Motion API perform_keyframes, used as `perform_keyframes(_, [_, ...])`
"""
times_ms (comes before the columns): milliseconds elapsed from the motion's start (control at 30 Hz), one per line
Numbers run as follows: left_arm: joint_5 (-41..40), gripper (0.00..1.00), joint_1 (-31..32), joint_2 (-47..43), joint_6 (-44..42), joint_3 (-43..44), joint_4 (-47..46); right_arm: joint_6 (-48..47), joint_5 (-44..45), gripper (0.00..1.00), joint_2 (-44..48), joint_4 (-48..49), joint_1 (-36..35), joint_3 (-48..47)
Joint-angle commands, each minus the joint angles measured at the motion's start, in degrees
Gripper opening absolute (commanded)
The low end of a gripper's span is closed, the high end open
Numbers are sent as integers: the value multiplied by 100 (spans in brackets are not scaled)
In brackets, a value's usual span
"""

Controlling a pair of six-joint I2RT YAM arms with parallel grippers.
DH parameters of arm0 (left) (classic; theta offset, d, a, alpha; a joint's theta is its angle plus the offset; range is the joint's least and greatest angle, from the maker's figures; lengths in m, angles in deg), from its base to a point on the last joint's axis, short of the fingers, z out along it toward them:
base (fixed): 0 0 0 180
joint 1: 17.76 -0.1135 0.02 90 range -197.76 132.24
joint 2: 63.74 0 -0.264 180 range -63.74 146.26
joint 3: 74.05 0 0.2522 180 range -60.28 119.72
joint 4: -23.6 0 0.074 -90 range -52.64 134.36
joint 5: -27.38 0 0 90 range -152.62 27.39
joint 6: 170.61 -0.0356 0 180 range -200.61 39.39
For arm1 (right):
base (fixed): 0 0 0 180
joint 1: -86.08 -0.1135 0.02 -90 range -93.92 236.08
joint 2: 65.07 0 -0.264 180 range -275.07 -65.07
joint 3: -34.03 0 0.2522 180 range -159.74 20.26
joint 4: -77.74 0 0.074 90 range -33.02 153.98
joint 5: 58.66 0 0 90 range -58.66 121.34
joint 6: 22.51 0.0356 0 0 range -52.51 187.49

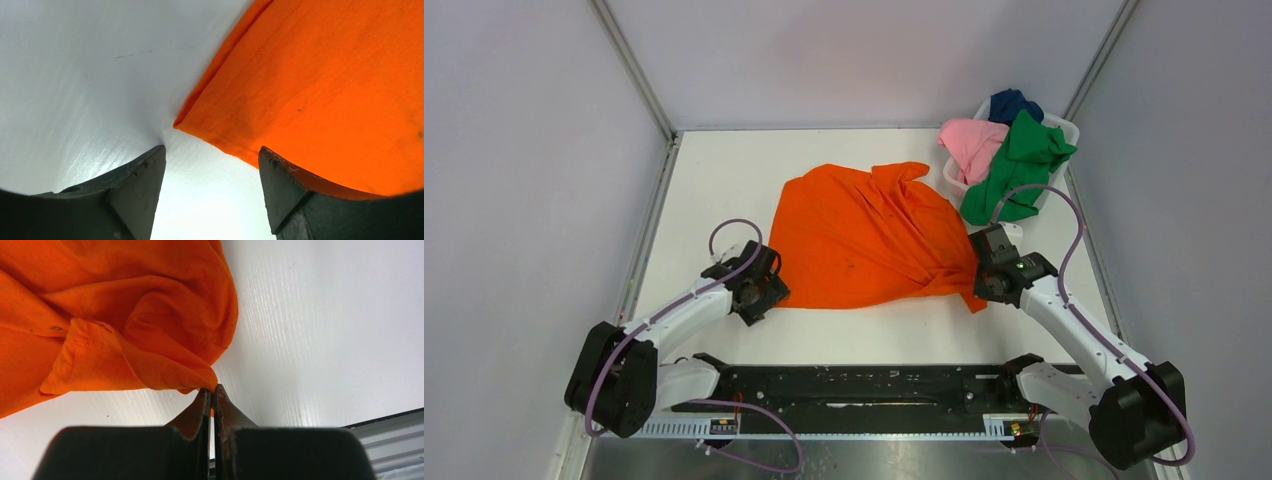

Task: Fold and stack the t-shirts
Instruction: Flatten out the tshirt

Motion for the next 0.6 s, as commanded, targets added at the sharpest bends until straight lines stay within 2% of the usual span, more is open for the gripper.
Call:
perform_keyframes(0, [-510, 67, 125, 250, 236, 124, 353, -85, -49, 0, 21, -86, 47, -237])
perform_keyframes(67, [-709, 64, 126, 521, 188, 312, 344, -96, -50, 0, 26, -83, 52, -236])
perform_keyframes(200, [-742, 46, 131, 1146, 128, 632, 215, -99, -22, 0, 114, -85, 64, -219])
perform_keyframes(333, [-945, 40, 152, 1530, 118, 842, 133, -105, -22, 0, 179, -81, 85, -210])
perform_keyframes(400, [-1035, 30, 153, 1652, 69, 957, 128, -103, -25, 0, 176, -84, 97, -203])
perform_keyframes(433, [-1028, 22, 150, 1691, 50, 990, 110, -100, -24, 0, 180, -85, 107, -201])
perform_keyframes(467, [-1018, 7, 155, 1721, 18, 1018, 70, -103, -24, 0, 191, -79, 111, -210])
perform_keyframes(500, [-996, 0, 153, 1737, -5, 1044, 52, -109, -24, 0, 200, -86, 116, -210])
perform_keyframes(567, [-928, 0, 172, 1611, -171, 1122, 3, -120, -10, 0, 234, -85, 127, -242])
